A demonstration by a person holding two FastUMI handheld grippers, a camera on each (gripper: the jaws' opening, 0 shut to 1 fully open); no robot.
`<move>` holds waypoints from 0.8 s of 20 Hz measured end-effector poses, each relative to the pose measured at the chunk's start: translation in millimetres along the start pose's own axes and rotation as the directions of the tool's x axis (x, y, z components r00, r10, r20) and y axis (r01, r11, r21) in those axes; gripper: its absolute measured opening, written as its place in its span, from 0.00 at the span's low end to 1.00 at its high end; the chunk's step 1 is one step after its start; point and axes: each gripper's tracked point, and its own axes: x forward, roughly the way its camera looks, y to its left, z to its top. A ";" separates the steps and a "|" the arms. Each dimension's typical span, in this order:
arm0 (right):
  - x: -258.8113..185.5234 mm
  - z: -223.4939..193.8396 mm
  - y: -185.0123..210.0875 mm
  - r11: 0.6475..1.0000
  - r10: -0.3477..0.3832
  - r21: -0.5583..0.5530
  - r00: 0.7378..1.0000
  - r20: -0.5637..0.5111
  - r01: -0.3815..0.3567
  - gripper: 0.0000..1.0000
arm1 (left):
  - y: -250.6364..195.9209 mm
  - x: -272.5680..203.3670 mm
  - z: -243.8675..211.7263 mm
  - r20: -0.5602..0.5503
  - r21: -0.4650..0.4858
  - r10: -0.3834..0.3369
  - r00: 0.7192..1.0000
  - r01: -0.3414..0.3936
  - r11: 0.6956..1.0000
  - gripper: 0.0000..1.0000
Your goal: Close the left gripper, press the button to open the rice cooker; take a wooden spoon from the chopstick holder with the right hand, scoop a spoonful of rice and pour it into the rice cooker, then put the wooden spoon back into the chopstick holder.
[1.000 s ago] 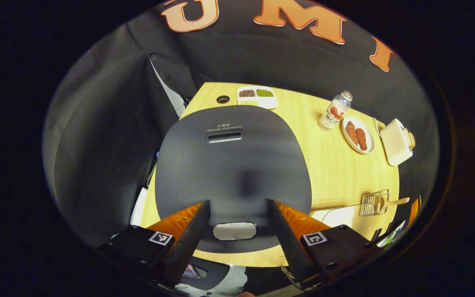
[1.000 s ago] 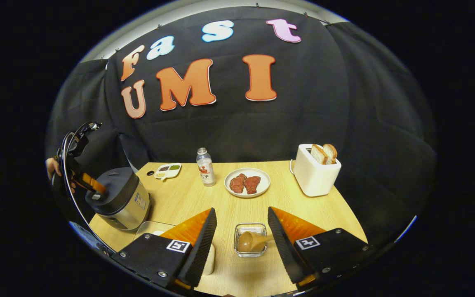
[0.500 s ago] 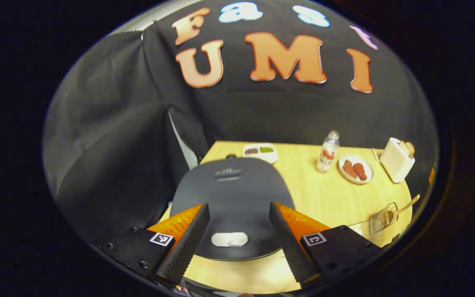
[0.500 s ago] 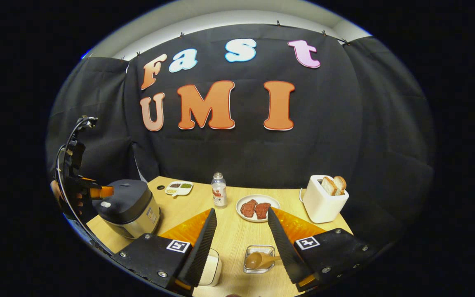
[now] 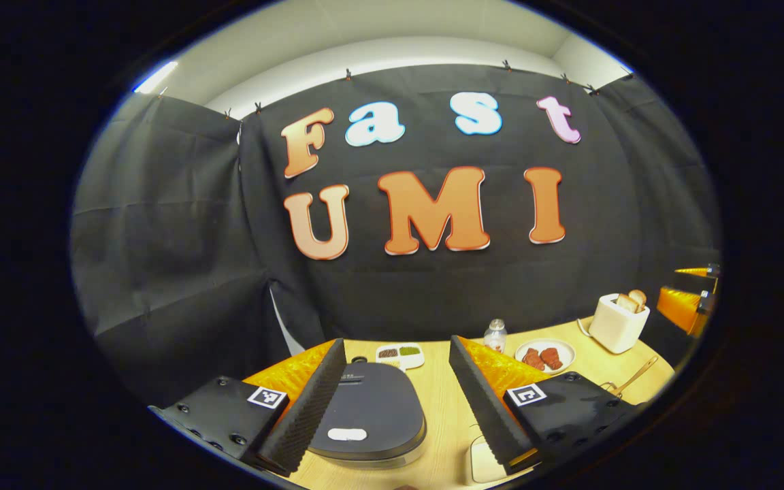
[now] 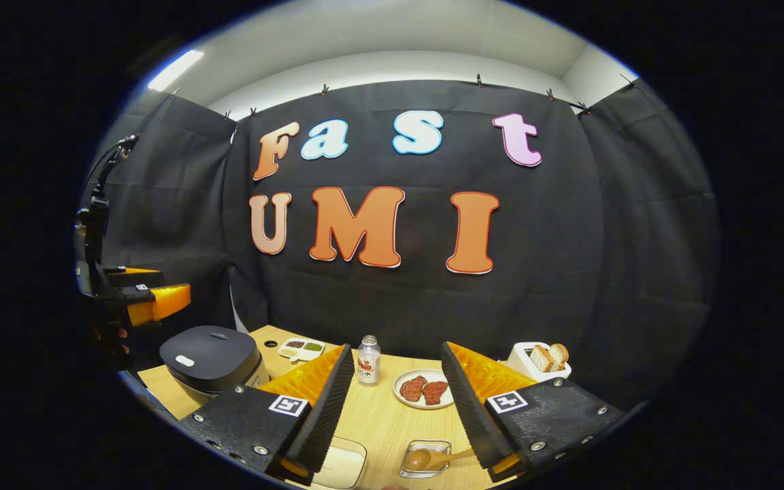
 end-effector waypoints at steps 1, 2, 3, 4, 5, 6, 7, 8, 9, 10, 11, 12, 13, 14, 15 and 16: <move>1.0 2.6 0.3 1.000 -0.001 0.005 1.000 0.007 0.001 0.81 | -1.5 -5.7 9.6 0.029 0.000 0.000 1.000 0.000 1.000 0.98; 1.2 5.1 0.9 1.000 -0.004 0.011 1.000 0.015 0.003 0.87 | -3.0 -11.1 16.8 0.059 0.000 0.002 0.998 -0.002 1.000 0.99; 1.0 6.9 1.1 1.000 -0.009 0.015 1.000 0.025 0.008 0.82 | -5.9 -15.6 23.0 0.086 0.003 -0.004 0.996 0.003 1.000 1.00; 0.7 9.8 1.3 1.000 -0.014 0.017 0.999 0.035 0.013 0.82 | -9.2 -20.1 27.2 0.108 0.013 -0.008 0.994 0.007 1.000 0.99; 0.3 12.4 0.3 1.000 -0.021 0.016 0.999 0.046 0.021 0.82 | -10.5 -24.8 30.8 0.126 0.028 -0.011 0.992 0.007 1.000 0.97; -0.3 14.6 0.5 1.000 -0.026 0.014 0.998 0.057 0.025 0.82 | -12.0 -28.6 31.3 0.139 0.044 -0.013 0.990 0.007 0.999 0.98; -1.3 17.5 1.8 1.000 -0.029 0.007 0.997 0.070 0.029 0.83 | -14.8 -31.0 32.3 0.150 0.053 -0.016 0.989 0.008 0.999 0.99; -1.8 18.8 2.5 1.000 -0.030 -0.001 0.996 0.080 0.030 0.83 | -17.9 -33.7 30.9 0.153 0.052 -0.018 0.988 0.010 0.999 0.99; -3.3 20.3 5.0 0.999 -0.030 -0.008 0.996 0.089 0.031 0.87 | -21.3 -36.4 27.4 0.152 0.049 -0.022 0.988 0.015 0.999 1.00; -3.8 20.6 8.2 1.000 -0.026 -0.010 0.995 0.092 0.027 0.82 | -23.6 -38.2 25.6 0.151 0.047 -0.023 0.988 0.016 0.999 1.00; -4.8 19.2 11.1 1.000 -0.027 -0.007 0.995 0.092 0.028 0.83 | -25.2 -39.4 23.8 0.150 0.046 -0.024 0.988 0.017 0.999 1.00; -4.9 18.2 14.3 1.000 -0.021 -0.002 0.996 0.091 0.022 0.83 | -28.4 -40.7 21.3 0.145 0.044 -0.028 0.989 0.022 0.999 1.00; -5.1 16.8 17.0 1.000 -0.017 0.003 0.996 0.087 0.017 0.83 | -30.1 -40.3 18.5 0.137 0.042 -0.030 0.990 0.024 0.999 1.00; -4.9 14.6 19.2 1.000 -0.012 0.004 0.997 0.080 0.012 0.82 | -31.2 -40.2 16.0 0.130 0.040 -0.031 0.991 0.026 0.999 1.00; -4.3 12.6 19.1 1.000 -0.012 0.006 0.997 0.074 0.012 0.83 | -31.1 -40.7 15.1 0.125 0.040 -0.030 0.992 0.025 0.999 1.00; -4.0 13.2 19.2 1.000 -0.013 0.009 0.997 0.072 0.012 0.83 | -31.6 -39.5 14.3 0.124 0.041 -0.030 0.992 0.025 0.999 1.00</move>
